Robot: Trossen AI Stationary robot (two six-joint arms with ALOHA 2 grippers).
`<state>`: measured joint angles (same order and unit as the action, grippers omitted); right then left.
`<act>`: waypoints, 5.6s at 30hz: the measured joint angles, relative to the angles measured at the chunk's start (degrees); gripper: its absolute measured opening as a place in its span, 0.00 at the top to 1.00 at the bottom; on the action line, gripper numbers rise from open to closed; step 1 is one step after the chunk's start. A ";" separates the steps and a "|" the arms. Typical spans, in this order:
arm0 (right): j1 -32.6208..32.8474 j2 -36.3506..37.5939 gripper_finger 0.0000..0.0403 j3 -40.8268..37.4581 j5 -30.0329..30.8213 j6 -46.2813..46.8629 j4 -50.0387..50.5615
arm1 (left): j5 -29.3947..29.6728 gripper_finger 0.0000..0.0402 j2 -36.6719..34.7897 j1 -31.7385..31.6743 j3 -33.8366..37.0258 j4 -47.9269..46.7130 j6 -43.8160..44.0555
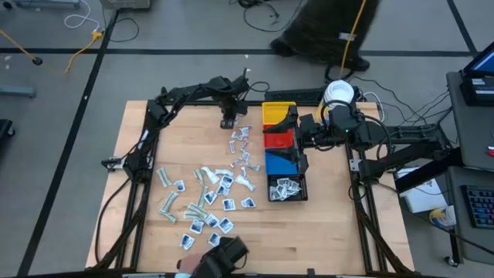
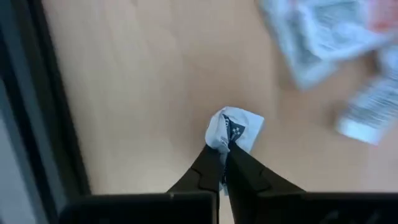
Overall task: Pick & Place First Aid Supplies
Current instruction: Put the black towelette pack into the black bin, then put the blue alcohol pad into the blue bin
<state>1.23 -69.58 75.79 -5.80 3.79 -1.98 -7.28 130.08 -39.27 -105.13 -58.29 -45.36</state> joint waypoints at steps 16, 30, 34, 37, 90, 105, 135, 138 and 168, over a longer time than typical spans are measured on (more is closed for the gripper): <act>0.00 0.00 0.36 -0.04 -0.01 0.02 0.06 | -12.87 0.98 -29.50 1.03 -0.26 0.45 24.29; 0.00 0.00 0.36 -0.04 -0.01 0.02 -0.37 | -16.12 0.98 -44.38 6.92 -0.34 22.31 41.01; 0.02 0.00 0.36 -0.04 0.84 1.01 -0.37 | -16.75 0.98 -45.07 9.59 -0.36 25.44 41.82; 0.00 0.00 0.36 -0.04 4.42 3.81 -0.38 | -15.75 0.98 -45.09 11.38 -0.34 24.64 44.05; 1.14 -0.59 1.00 0.02 15.89 6.81 -2.51 | 40.88 0.77 -38.64 50.54 -0.34 31.18 51.71; 1.09 -3.73 1.00 11.04 10.01 11.77 46.90 | 20.18 0.43 -50.30 45.50 -0.41 9.01 57.94; 10.29 -16.07 0.85 -17.94 7.10 15.30 35.63 | 20.23 0.43 -53.31 44.09 -0.41 7.16 57.07; 10.29 -15.85 0.71 -17.94 7.18 15.23 36.59 | 20.25 0.43 -53.28 44.09 -0.41 6.65 57.09; 1.74 -10.44 0.35 10.73 7.46 12.97 3.57 | 20.80 0.43 -53.28 44.11 -0.37 7.44 57.53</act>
<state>2.97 -80.02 86.52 1.67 16.76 1.59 13.52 76.79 4.84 -105.49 -50.85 12.17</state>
